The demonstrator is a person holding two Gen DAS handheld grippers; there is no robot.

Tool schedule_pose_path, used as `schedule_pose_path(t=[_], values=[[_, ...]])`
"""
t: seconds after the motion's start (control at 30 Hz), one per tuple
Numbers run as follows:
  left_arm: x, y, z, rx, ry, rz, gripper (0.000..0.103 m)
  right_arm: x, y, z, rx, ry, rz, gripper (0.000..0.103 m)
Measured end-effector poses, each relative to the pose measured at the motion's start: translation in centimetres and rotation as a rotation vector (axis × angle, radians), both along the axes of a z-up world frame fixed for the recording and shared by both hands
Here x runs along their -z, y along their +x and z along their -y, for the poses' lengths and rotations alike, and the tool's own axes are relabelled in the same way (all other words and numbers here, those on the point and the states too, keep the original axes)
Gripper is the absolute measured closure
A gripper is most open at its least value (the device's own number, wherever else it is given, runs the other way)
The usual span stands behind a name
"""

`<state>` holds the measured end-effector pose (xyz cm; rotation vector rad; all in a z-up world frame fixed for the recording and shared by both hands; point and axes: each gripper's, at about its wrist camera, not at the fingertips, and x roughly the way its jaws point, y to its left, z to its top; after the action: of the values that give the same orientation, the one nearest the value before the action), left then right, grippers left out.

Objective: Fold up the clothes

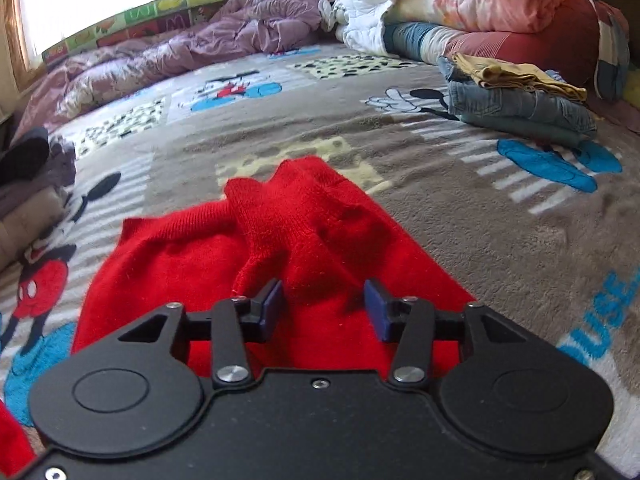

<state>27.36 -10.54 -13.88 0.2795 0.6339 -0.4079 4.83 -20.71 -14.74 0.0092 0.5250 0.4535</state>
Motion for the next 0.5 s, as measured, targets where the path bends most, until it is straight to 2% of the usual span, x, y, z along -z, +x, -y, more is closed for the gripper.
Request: schedule_pose_path(t=[0.1,0.13,0.27,0.33,0.4,0.43,0.5], values=[[-0.1,0.2,-0.3,-0.007,-0.007,-0.016,0.051,0.1,-0.2,-0.8,-0.012,-0.064,0.022,0.059],[-0.7,-0.4,-0.5,-0.016,-0.009,0.001,0.058,0.0,-0.3,-0.9,-0.011,-0.077,0.027,0.059],[-2.9,-5.3,-1.9,0.012,-0.063,0.066,0.058,-0.3,-2.0,-1.8,0.021,-0.147,0.074,0.058],[-3.3,-8.1,-2.5,0.052,-0.086,0.076,0.072,-0.5,-2.8,-2.0,0.03,-0.162,0.094,0.057],[-2.9,-10.7,-2.6,0.088,-0.082,0.078,0.08,-0.7,-3.5,-2.0,0.04,-0.182,0.122,0.057],[-2.4,-11.6,-2.7,0.102,-0.095,0.073,0.084,-0.8,-3.8,-2.0,0.045,-0.188,0.133,0.057],[-1.3,-12.9,-2.6,0.138,-0.118,0.048,0.085,-0.9,-4.2,-2.0,0.054,-0.198,0.164,0.057]])
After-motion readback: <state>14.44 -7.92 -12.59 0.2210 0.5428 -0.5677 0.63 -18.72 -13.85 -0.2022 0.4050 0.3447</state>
